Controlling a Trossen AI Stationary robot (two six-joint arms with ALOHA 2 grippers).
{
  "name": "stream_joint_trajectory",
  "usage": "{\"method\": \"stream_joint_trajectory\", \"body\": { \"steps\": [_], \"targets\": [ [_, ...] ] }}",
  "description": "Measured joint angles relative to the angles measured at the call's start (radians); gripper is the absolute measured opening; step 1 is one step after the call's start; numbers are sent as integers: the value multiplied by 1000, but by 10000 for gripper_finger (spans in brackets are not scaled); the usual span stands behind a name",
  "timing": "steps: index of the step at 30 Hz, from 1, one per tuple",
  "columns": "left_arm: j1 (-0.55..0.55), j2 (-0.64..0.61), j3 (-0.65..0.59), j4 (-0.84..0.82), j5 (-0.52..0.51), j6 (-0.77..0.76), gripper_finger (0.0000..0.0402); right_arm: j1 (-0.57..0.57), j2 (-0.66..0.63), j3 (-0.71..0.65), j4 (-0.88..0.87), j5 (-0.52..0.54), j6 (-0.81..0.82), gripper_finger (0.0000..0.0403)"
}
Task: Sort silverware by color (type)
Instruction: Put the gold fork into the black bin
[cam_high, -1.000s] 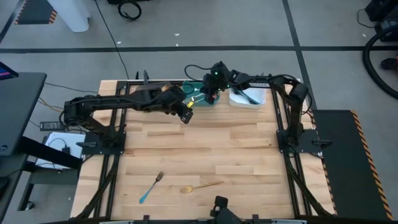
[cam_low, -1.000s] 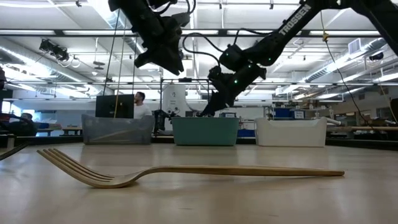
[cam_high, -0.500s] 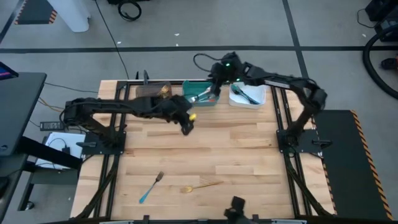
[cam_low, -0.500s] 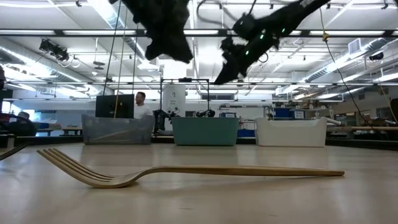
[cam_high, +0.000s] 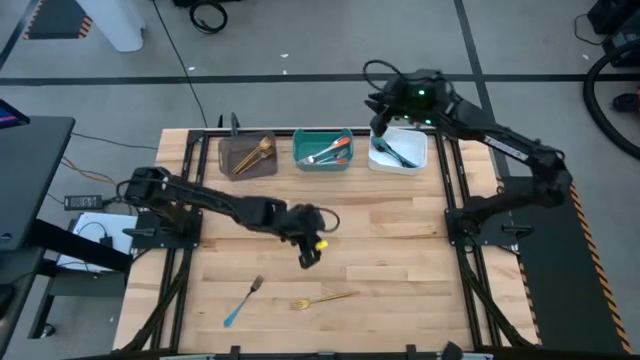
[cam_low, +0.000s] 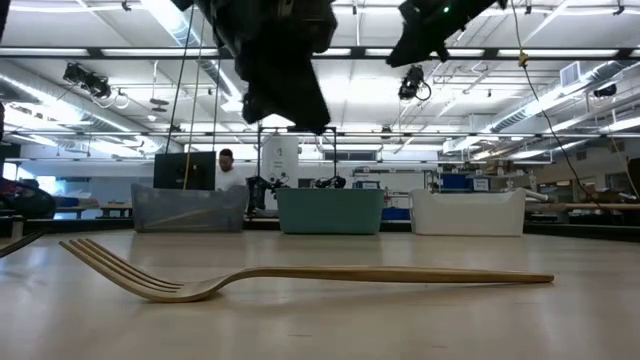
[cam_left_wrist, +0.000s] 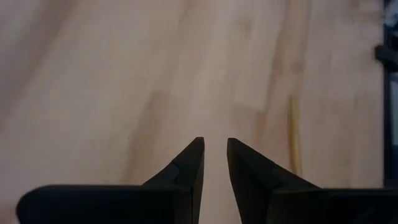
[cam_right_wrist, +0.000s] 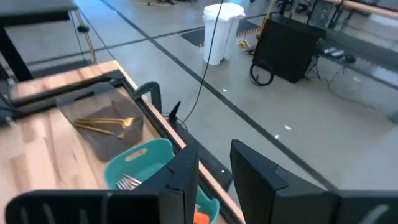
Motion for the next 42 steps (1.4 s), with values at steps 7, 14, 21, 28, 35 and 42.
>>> {"method": "stream_joint_trajectory", "body": {
  "steps": [7,14,21,28,35,42],
  "targets": [
    [-96,43,2,37,0,-53,78,13,-67,0,-120,15,180,101],
    [-193,95,2,61,-43,-92,78,64,-75,0,-269,16,277,101],
    [-257,179,2,108,-48,-131,78,141,-70,-1,-393,24,309,101],
    [-309,231,3,199,-44,-159,78,211,-66,-1,-406,74,336,101],
    [-339,261,1,227,-52,-192,78,250,-43,-1,-410,101,359,101],
    [-350,325,2,275,-58,-224,78,274,-23,-1,-425,150,365,101]
  ]
}}
